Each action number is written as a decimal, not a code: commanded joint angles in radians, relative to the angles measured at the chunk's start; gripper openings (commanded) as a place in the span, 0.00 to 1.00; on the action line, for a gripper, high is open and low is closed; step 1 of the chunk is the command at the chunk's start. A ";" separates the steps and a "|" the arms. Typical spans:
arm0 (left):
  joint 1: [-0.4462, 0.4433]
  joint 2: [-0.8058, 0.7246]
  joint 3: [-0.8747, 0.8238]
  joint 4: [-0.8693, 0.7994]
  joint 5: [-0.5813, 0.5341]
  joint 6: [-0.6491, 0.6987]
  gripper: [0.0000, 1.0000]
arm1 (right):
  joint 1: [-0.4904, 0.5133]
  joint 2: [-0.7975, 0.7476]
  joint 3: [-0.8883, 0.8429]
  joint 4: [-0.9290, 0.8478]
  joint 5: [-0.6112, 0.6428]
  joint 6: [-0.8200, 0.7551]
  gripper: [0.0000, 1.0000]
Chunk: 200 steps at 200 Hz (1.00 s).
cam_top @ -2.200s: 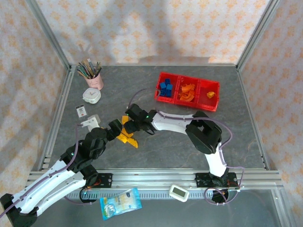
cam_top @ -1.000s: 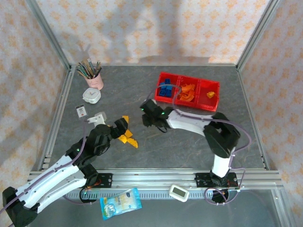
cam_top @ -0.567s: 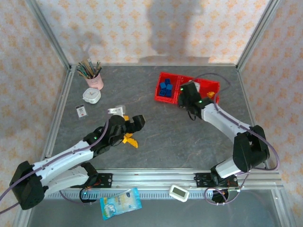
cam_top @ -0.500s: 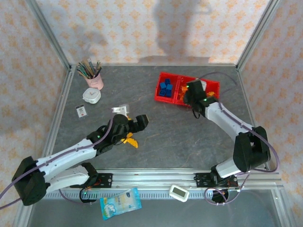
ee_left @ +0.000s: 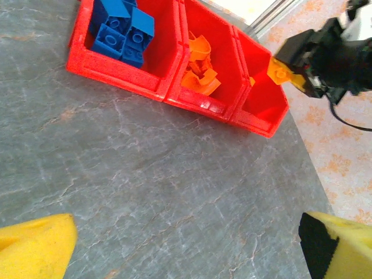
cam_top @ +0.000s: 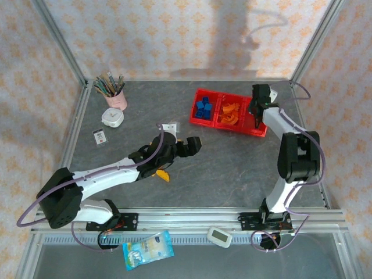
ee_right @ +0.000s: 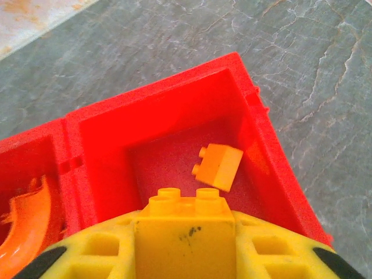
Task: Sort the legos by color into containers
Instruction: Place the lego in the container, then pick up the lego from the center of the table.
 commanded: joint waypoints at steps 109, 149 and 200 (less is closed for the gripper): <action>0.000 -0.153 -0.048 -0.046 -0.132 0.028 0.99 | 0.145 -0.176 -0.088 0.017 -0.152 -0.019 0.64; 0.018 -0.310 -0.125 -0.153 -0.207 -0.007 0.99 | 0.330 -0.229 -0.145 0.001 -0.161 -0.033 0.69; 0.053 -0.559 -0.200 -0.369 -0.309 -0.067 0.99 | 0.607 -0.177 -0.131 0.023 -0.165 -0.034 0.75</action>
